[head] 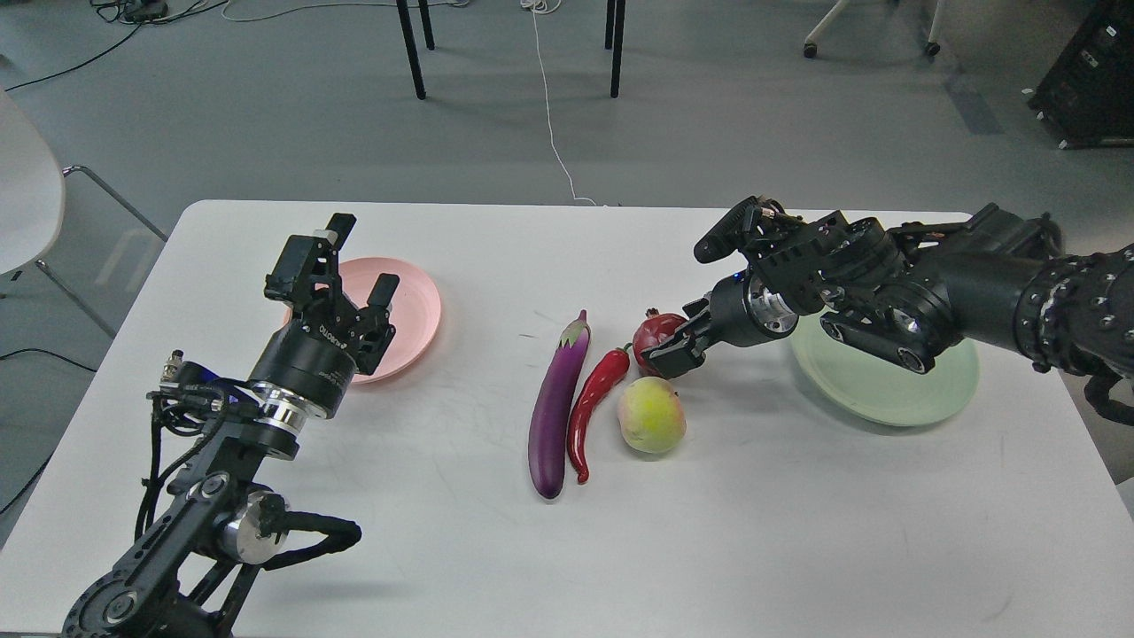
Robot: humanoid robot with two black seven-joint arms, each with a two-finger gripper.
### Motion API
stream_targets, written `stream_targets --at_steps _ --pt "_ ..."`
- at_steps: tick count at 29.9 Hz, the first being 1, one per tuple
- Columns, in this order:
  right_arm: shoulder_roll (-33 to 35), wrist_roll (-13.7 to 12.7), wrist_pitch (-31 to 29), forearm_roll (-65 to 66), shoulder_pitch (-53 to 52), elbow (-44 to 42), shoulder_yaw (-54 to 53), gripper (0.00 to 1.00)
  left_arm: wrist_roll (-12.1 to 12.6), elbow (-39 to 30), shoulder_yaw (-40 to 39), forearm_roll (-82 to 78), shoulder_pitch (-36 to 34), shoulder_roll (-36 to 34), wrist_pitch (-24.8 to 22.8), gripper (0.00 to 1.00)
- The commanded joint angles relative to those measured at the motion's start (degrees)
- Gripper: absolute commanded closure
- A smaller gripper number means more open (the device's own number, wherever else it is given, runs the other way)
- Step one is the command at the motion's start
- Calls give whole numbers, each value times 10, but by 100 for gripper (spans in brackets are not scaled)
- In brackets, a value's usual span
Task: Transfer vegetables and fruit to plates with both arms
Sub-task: 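Close the right gripper on the red onion and lift it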
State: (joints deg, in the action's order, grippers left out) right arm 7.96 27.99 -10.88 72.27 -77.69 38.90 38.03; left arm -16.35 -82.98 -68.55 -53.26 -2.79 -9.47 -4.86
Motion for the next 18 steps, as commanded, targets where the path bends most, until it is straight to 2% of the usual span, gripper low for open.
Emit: stream_targets --at_steps 1,6,7,12,18 --pt "-1 0 9 0 4 -1 3 11 0 0 0 0 1 -4 -1 1" --pt "0 0 13 0 4 0 4 40 -1 0 1 0 1 -4 -2 1" --pt "0 0 13 0 4 0 4 43 -1 0 1 0 1 -4 -2 1" --pt "4 0 13 -2 1 5 4 53 -1 0 0 0 1 -5 -9 1" --pt "35 0 13 -6 -24 24 -6 54 -1 0 0 0 0 -5 -10 1"
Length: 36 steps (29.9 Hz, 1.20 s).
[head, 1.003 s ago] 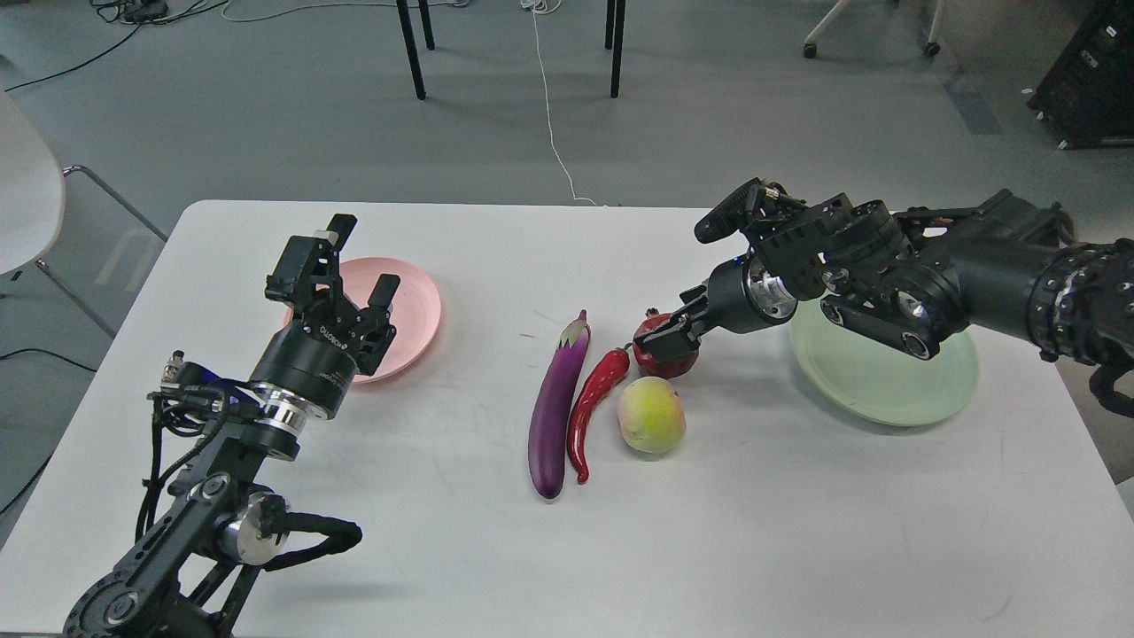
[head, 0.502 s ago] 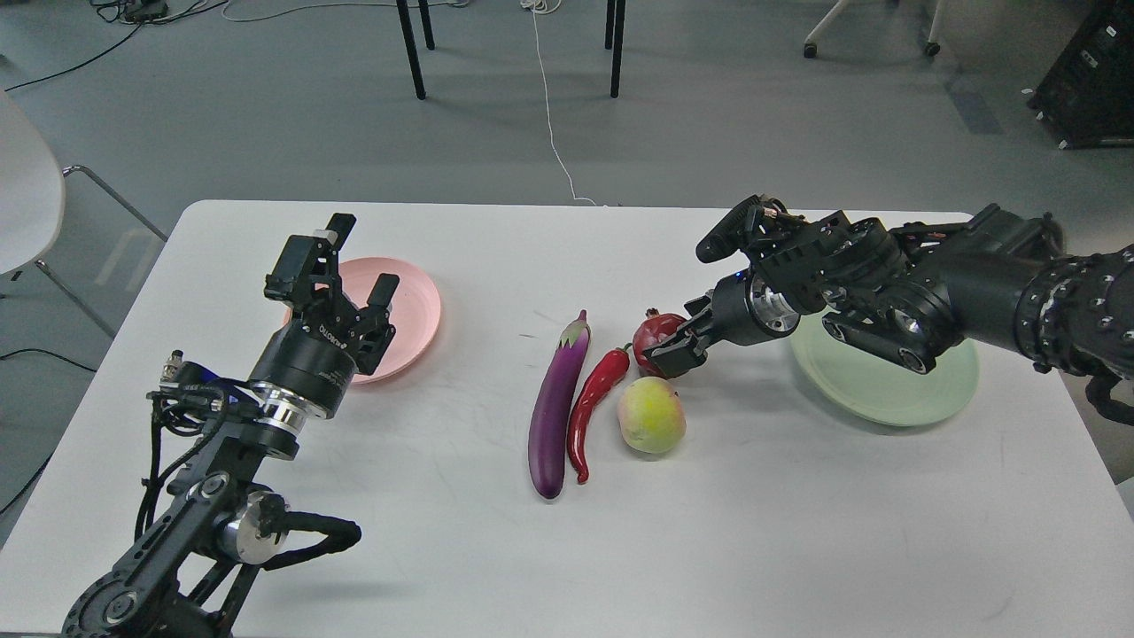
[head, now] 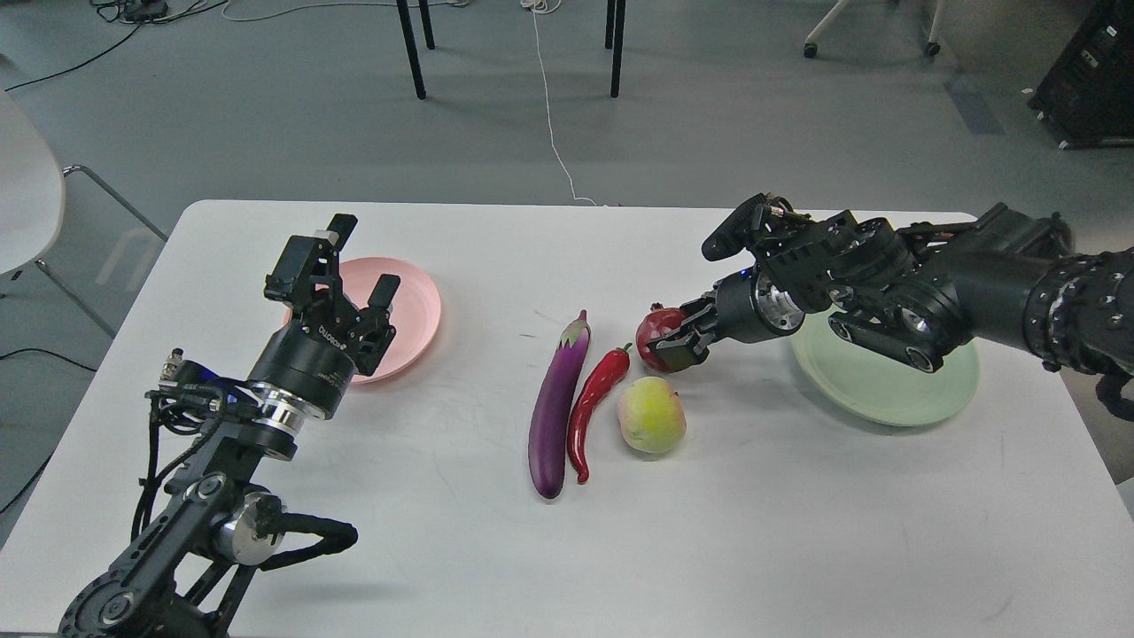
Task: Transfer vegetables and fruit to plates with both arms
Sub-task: 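Close the right gripper on the red onion and lift it, then carry the onion onto the green plate and release it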
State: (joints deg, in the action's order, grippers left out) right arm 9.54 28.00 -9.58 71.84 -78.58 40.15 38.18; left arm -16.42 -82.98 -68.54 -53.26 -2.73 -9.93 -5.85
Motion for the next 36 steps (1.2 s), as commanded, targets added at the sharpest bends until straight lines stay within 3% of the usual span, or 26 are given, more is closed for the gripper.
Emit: stream_targets --at_steps 1,12,17,24,36 --pt "32 0 1 -3 -23 18 -12 54 0 0 1 0 -1 0 0 1" --pt "261 0 38 15 -55 124 -47 54 0 -4 1 0 -2 0 0 1" --pt "334 0 57 49 -29 140 -45 53 0 -4 1 0 -1 3 -1 1" --pt "339 0 98 58 52 101 -46 53 0 -11 2 0 0 5 -6 1" --pt "255 0 103 57 74 30 -47 46 0 -12 3 0 0 5 -6 1"
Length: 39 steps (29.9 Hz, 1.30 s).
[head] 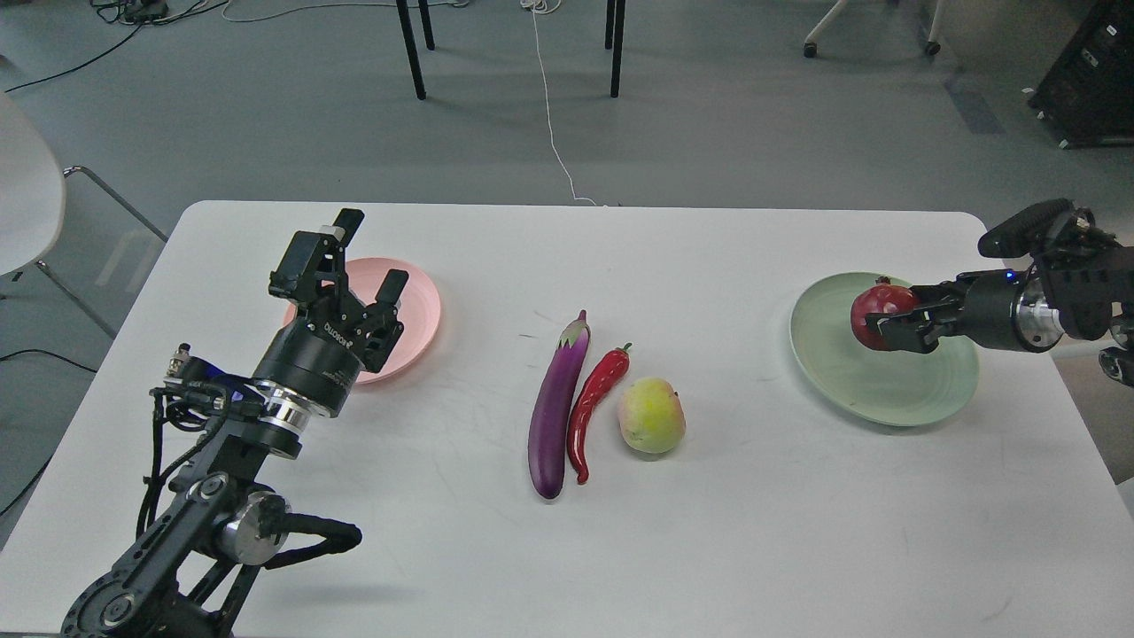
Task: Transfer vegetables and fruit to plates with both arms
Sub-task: 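Carry the onion onto the green plate and release it, then move the right gripper back to the yellow-green pear and grasp it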
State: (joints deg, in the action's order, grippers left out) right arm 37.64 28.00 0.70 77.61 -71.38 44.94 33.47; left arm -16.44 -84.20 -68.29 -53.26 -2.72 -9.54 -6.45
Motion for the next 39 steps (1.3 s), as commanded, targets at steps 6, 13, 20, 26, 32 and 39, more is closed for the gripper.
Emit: stream_targets --at_steps 6,13,20,26,32,39 --pt "-51 0 0 -1 8 -36 2 32 0 -3 0 0 3 -1 0 1" --pt "-44 0 0 -2 9 -34 2 10 0 -4 0 0 4 0 0 1" --pt "-32 0 0 -3 2 -26 1 3 0 -5 0 0 3 -3 0 1" --pt "-9 0 -1 -12 -43 47 -21 3 0 -5 0 0 3 -2 0 1" --pt "16 0 -9 -82 -110 187 -37 3 0 -5 0 0 3 -1 0 1" --pt "-38 0 -27 -88 -138 241 -25 2 1 -6 0 0 3 -6 0 1"
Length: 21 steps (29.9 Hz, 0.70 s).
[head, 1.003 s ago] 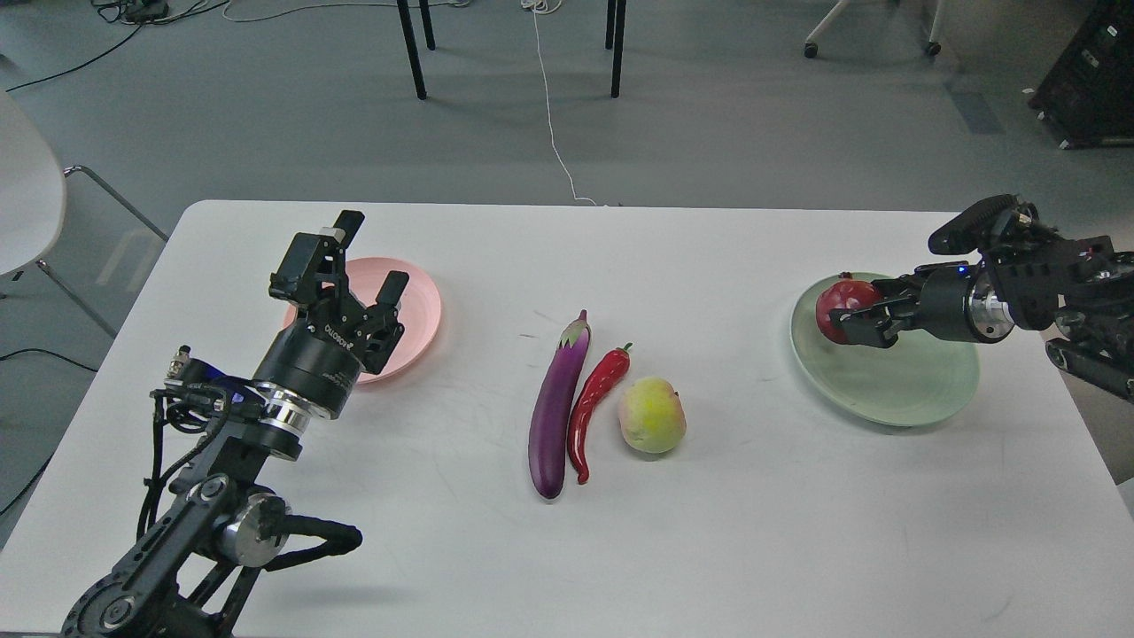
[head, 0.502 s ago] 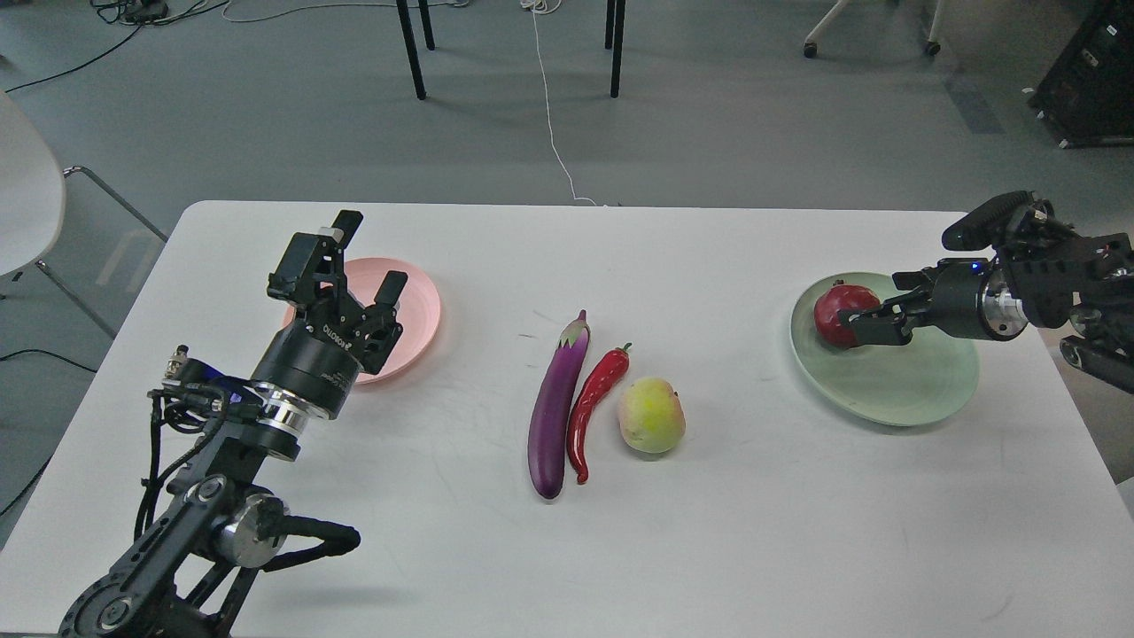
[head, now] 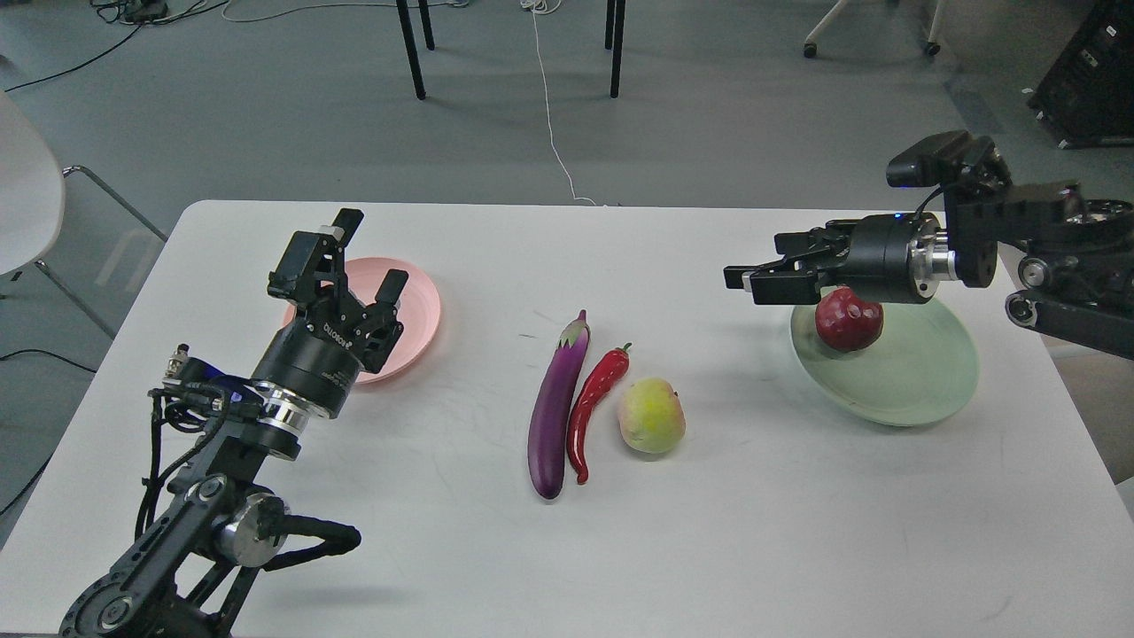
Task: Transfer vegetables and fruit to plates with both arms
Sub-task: 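Move the right gripper back to the yellow-green pear and grasp it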
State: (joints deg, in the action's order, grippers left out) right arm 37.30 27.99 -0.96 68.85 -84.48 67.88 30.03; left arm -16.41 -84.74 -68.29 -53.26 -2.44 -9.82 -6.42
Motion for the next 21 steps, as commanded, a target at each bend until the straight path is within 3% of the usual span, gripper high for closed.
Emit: stream_targets --at_steps 1,13,21 --pt "-48 0 -12 0 -9 11 17 2 1 -1 0 -1 0 -3 0 1" --pt "-189 0 -12 1 -23 -14 112 2 2 -2 0 -1 0 2 0 1" --pt "-239 0 -12 2 -12 -57 127 2 2 -2 -1 -2 0 -1 1 1"
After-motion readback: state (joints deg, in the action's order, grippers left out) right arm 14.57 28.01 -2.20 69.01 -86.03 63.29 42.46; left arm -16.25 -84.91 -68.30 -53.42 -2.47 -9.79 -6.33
